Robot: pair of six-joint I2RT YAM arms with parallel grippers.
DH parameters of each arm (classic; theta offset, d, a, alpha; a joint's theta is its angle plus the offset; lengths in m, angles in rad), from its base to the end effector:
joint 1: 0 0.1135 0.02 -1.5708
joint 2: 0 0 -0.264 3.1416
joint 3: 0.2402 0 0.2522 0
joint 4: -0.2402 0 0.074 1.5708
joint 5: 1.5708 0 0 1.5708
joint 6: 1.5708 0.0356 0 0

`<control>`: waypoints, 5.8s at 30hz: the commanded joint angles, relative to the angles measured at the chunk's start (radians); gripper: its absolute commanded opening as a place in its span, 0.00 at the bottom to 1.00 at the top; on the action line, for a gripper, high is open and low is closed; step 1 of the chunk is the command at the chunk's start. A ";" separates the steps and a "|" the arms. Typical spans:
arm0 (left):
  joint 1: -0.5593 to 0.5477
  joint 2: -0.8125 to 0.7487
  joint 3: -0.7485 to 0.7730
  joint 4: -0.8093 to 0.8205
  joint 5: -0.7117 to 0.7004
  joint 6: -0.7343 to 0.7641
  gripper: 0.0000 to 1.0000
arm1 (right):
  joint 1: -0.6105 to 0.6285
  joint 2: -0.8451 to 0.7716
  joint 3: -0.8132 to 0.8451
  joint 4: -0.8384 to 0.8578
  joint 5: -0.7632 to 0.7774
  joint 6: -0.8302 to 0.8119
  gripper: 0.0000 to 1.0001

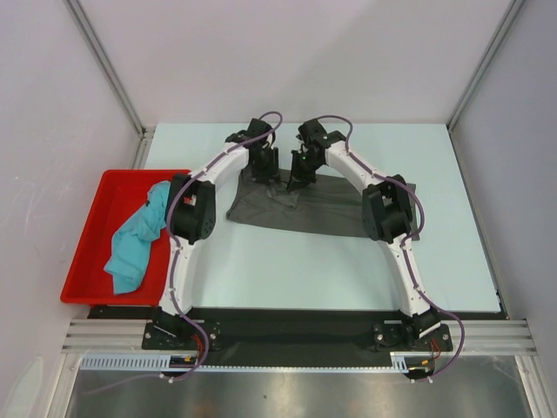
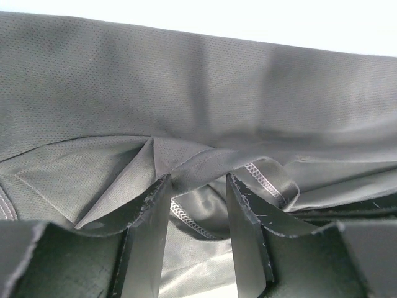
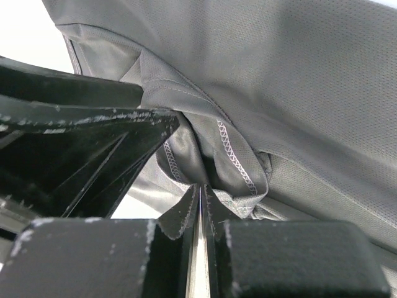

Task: Fold and stack the t-shirts
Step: Fold the tshirt

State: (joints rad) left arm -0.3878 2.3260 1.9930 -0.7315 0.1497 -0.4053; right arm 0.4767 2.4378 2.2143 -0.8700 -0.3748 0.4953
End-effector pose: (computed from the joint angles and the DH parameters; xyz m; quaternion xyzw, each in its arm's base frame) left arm 0.4655 -0.1959 0.1869 0.0103 0.9655 -0.1632 0.2024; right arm 0.4584 0.2514 0.1934 -0.0352 0.9550 0.2685 0.1208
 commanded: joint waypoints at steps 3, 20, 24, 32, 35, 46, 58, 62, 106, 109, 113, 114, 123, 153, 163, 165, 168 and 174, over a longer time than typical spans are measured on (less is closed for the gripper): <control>0.003 0.038 0.095 -0.039 -0.041 0.029 0.46 | 0.003 0.006 -0.016 -0.007 -0.019 -0.027 0.08; 0.003 0.101 0.181 0.023 0.028 -0.013 0.43 | -0.018 -0.026 -0.108 -0.003 -0.007 -0.041 0.06; 0.004 0.128 0.181 0.082 0.094 -0.067 0.43 | -0.035 -0.066 -0.146 -0.007 0.053 -0.070 0.06; 0.006 0.107 0.184 0.221 0.182 -0.207 0.45 | -0.047 -0.163 -0.188 -0.021 0.287 -0.150 0.08; 0.006 0.075 0.181 0.204 0.127 -0.179 0.50 | -0.058 -0.194 -0.214 0.017 0.293 -0.152 0.11; 0.007 -0.109 0.037 0.106 -0.036 0.049 0.66 | -0.044 -0.273 -0.339 0.120 0.079 -0.170 0.45; 0.023 -0.028 0.013 0.081 0.060 0.275 0.32 | -0.044 -0.295 -0.450 0.227 -0.009 -0.109 0.46; 0.023 0.015 0.030 0.075 0.088 0.283 0.45 | -0.046 -0.273 -0.452 0.246 -0.013 -0.077 0.43; 0.024 -0.054 -0.037 0.159 0.105 0.131 0.60 | -0.096 -0.210 -0.472 0.328 -0.088 0.029 0.37; 0.024 -0.056 -0.048 0.196 0.143 0.137 0.62 | -0.095 -0.207 -0.472 0.332 -0.095 0.032 0.36; 0.024 -0.021 -0.011 0.205 0.178 0.134 0.66 | -0.096 -0.201 -0.472 0.335 -0.104 0.038 0.36; 0.024 0.001 0.007 0.205 0.182 0.132 0.66 | -0.095 -0.198 -0.472 0.338 -0.107 0.042 0.37; 0.024 0.058 0.038 0.240 0.234 0.122 0.64 | -0.098 -0.187 -0.461 0.333 -0.122 0.043 0.37; 0.026 0.070 0.043 0.265 0.240 0.094 0.31 | -0.113 -0.181 -0.455 0.355 -0.171 0.094 0.34; 0.026 0.068 0.046 0.251 0.240 0.105 0.30 | -0.109 -0.192 -0.493 0.339 -0.136 0.094 0.36; 0.026 0.068 0.047 0.250 0.241 0.105 0.30 | -0.107 -0.181 -0.484 0.342 -0.139 0.098 0.36; 0.026 0.067 0.049 0.247 0.240 0.103 0.29 | -0.107 -0.158 -0.469 0.347 -0.144 0.107 0.34; 0.026 0.067 0.052 0.244 0.246 0.102 0.28 | -0.113 -0.180 -0.501 0.344 -0.125 0.088 0.36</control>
State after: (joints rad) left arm -0.3679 2.4172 2.0087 -0.4957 0.3939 -0.2985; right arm 0.3653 2.2646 1.7153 -0.5320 -0.5106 0.5938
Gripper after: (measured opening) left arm 0.284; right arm 0.355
